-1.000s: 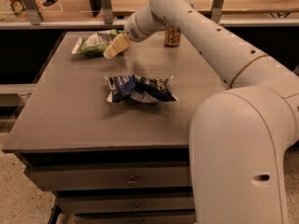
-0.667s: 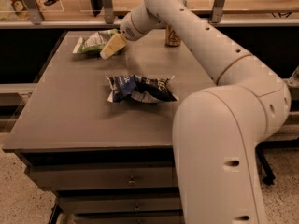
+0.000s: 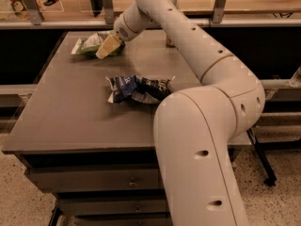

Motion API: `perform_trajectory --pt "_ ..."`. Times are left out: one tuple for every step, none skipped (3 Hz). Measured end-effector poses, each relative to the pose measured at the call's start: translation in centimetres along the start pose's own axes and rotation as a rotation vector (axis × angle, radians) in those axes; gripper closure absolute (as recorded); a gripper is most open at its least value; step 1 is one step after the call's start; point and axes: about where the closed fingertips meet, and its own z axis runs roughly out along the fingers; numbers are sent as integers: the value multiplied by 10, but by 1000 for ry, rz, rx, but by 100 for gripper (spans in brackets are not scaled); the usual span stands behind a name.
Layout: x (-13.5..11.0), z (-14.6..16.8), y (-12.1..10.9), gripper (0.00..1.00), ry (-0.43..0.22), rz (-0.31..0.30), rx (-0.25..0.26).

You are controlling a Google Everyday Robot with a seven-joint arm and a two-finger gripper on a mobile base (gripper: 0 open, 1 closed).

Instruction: Pick green rice chip bag

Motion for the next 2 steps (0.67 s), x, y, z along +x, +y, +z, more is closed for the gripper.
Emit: perform_trajectory --pt "-1 4 2 41 -1 -12 -29" --pt "-10 -3 -1 63 -32 -51 -32"
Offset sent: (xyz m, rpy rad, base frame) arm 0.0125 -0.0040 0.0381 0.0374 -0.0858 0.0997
